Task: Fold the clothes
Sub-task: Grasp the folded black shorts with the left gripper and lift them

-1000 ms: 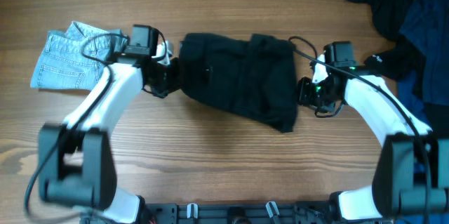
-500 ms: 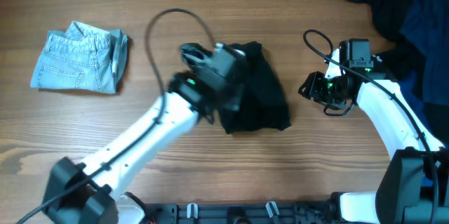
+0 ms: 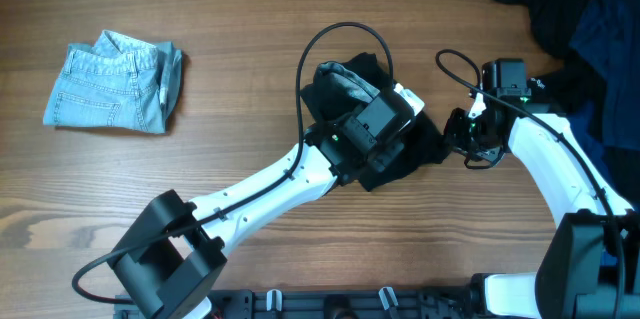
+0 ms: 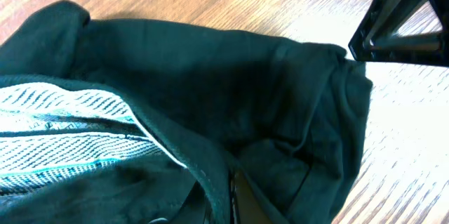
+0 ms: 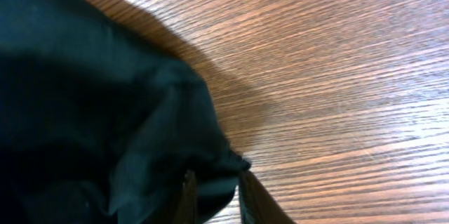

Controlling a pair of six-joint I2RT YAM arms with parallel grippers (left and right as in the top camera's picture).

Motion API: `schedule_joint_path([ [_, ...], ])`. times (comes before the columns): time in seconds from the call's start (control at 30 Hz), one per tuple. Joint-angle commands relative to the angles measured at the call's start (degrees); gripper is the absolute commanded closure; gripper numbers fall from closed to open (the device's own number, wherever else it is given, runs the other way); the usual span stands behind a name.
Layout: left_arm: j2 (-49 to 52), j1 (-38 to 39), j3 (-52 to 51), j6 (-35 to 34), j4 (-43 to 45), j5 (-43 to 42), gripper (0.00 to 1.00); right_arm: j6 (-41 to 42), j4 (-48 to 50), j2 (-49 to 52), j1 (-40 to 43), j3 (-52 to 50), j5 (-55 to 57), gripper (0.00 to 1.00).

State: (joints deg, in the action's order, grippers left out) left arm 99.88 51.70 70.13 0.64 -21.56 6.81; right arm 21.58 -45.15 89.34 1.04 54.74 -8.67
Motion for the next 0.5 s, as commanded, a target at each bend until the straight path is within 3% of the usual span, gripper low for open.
schedule_joint_path([
  [0.0,0.8,0.3,0.9,1.7,1.9,-3.1,0.96,1.1,1.3,1.5,0.0,-2.1,2.0,0.85],
  [0.27,0.8,0.3,0.9,1.3,3.8,-5.1,0.96,2.8,8.2,8.4,0.0,-8.3,-4.4,0.94],
  [0.47,4.9,0.2,0.9,-7.6,13.1,-12.4,0.96,4.0,11.1,8.7,0.0,-12.0,-4.7,0.96],
])
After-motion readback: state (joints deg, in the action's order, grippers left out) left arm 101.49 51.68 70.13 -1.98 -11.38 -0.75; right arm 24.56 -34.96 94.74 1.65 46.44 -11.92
